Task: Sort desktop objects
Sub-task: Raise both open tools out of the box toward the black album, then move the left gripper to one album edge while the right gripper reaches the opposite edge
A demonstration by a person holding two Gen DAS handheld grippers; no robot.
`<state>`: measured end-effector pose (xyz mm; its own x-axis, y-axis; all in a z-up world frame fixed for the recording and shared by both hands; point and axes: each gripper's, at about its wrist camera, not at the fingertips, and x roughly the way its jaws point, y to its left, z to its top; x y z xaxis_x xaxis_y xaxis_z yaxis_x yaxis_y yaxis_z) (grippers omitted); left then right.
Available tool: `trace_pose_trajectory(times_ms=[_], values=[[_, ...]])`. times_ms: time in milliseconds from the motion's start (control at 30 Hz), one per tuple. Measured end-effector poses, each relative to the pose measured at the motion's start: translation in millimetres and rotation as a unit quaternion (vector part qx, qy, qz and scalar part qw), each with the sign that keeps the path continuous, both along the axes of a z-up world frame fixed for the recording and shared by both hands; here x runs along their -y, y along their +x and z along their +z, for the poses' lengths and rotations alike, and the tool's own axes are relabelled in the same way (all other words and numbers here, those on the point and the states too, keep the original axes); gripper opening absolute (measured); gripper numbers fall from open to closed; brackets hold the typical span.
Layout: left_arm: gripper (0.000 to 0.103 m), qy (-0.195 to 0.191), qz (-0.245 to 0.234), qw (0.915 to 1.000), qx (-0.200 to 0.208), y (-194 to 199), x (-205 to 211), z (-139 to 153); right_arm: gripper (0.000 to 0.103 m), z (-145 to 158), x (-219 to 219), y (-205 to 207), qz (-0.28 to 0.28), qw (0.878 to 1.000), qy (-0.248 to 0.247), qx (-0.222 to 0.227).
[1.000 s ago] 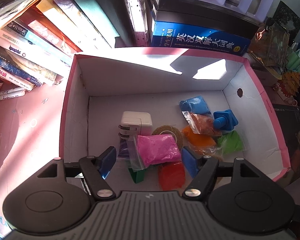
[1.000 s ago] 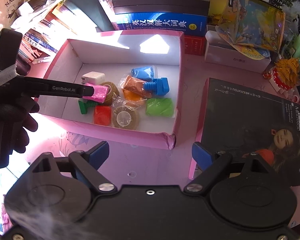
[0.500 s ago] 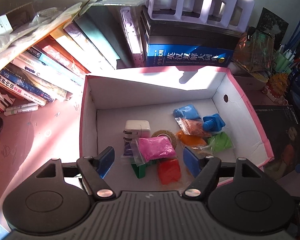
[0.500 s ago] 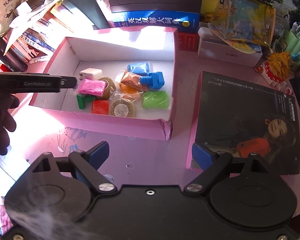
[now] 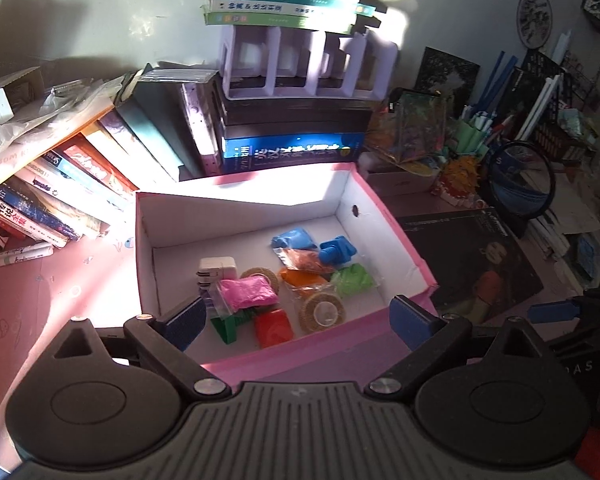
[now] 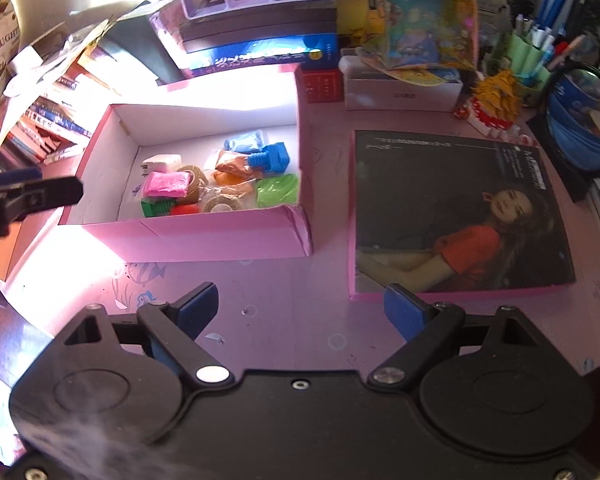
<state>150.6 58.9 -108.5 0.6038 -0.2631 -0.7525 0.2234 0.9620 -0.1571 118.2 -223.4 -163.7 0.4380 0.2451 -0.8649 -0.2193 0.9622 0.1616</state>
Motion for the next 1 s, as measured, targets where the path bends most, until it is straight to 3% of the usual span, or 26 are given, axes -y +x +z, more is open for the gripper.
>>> trace_pose_trajectory(times_ms=[233, 333, 533, 1000], values=[[0.103, -0.035, -0.06, 0.997, -0.035, -30, 27, -9, 0.09, -4, 44, -14, -0.036, 0.999, 0.005, -0.002], [0.103, -0.031, -0.066, 0.9967, -0.035, -37, 48, -14, 0.09, -9, 71, -10, -0.041, 0.999, 0.005, 0.0], [0.103, -0.002, -0.031, 0.9988, -0.038, -43, 96, -27, 0.09, -24, 126, 4, -0.036, 0.999, -0.007, -0.01], [0.102, -0.004, 0.007, 0.999, -0.044, -24, 203, -75, 0.09, -77, 234, 35, -0.029, 0.999, -0.009, -0.032]])
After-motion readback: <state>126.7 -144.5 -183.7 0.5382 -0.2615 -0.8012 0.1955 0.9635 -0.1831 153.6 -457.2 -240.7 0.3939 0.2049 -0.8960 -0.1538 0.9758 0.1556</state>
